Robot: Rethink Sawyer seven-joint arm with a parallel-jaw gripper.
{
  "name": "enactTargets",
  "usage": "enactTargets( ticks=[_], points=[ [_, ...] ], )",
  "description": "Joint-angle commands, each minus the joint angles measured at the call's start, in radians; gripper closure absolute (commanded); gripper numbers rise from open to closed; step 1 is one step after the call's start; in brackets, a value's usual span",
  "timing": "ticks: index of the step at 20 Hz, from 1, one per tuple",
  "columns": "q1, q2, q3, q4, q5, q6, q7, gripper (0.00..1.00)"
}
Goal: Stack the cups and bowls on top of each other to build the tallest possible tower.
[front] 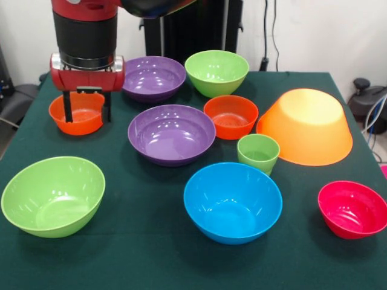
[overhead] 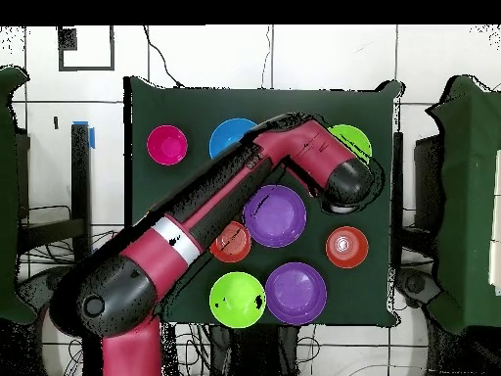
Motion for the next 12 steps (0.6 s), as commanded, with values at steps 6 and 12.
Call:
enactTargets(
  ticks=[6,12],
  points=[
    [-0.009,0.039,0.115,-0.211,0.017,-0.058,0.075,0.00],
    [-0.007,0.046,0.130,-0.231,-0.013,-0.070,-0.115,0.00]
  ],
)
